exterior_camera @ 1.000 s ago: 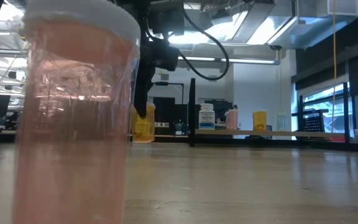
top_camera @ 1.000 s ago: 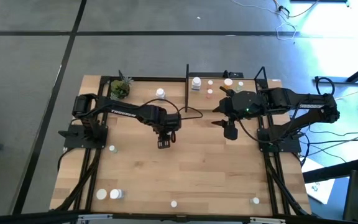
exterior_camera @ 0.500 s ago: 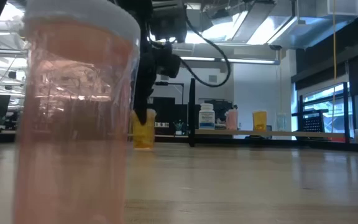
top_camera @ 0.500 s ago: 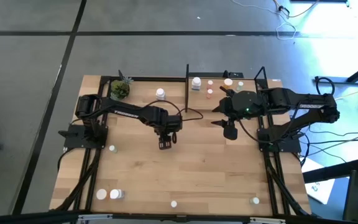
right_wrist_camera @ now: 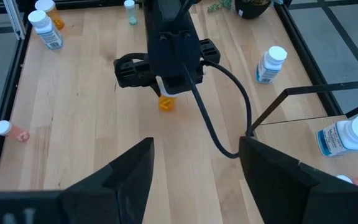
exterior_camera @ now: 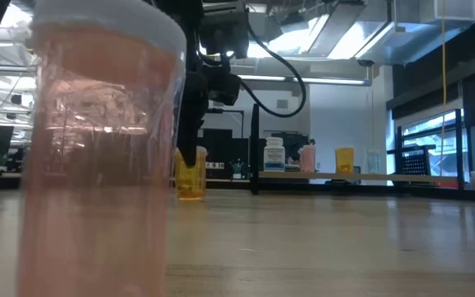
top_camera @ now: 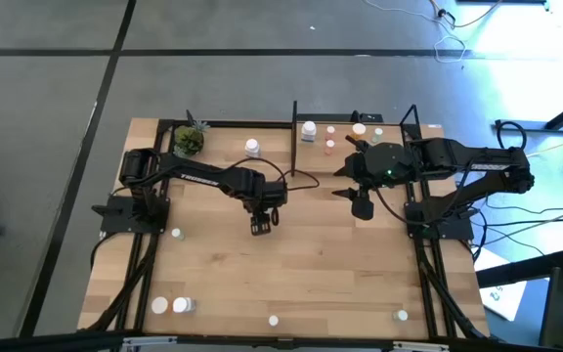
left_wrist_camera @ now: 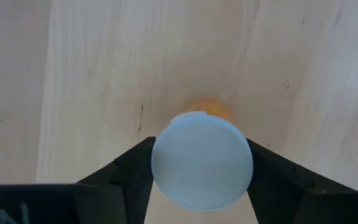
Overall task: Pick and place medicine bottles onto shelf by color
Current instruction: Put the top left orange pill bottle on the shelf
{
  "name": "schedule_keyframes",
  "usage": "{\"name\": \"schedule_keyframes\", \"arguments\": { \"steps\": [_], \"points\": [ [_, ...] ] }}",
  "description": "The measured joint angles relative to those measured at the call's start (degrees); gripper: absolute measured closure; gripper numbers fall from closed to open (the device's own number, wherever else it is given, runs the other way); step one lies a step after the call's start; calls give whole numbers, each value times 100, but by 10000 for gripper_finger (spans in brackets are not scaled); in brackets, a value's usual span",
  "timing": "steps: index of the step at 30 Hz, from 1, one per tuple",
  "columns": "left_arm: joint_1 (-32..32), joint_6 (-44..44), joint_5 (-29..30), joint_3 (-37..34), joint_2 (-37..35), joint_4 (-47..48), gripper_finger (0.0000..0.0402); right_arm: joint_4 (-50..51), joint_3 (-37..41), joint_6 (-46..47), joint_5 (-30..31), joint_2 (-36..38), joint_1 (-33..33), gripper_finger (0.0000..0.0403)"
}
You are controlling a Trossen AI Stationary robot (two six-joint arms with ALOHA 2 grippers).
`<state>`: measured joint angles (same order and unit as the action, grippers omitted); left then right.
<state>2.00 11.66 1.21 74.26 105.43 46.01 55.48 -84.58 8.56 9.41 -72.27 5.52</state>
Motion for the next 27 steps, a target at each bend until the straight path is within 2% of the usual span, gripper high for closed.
{"name": "schedule_keyframes", "arguments": {
  "steps": [10,20,27],
  "points": [
    [0,-3,123,0,0,-2,125,0,0,0,0,0,0,166],
    [0,-173,121,-7,-70,4,29,2,0,0,0,0,1,166],
    [-2,39,157,-7,-534,364,14,4,0,0,0,0,2,166]
  ]
}}
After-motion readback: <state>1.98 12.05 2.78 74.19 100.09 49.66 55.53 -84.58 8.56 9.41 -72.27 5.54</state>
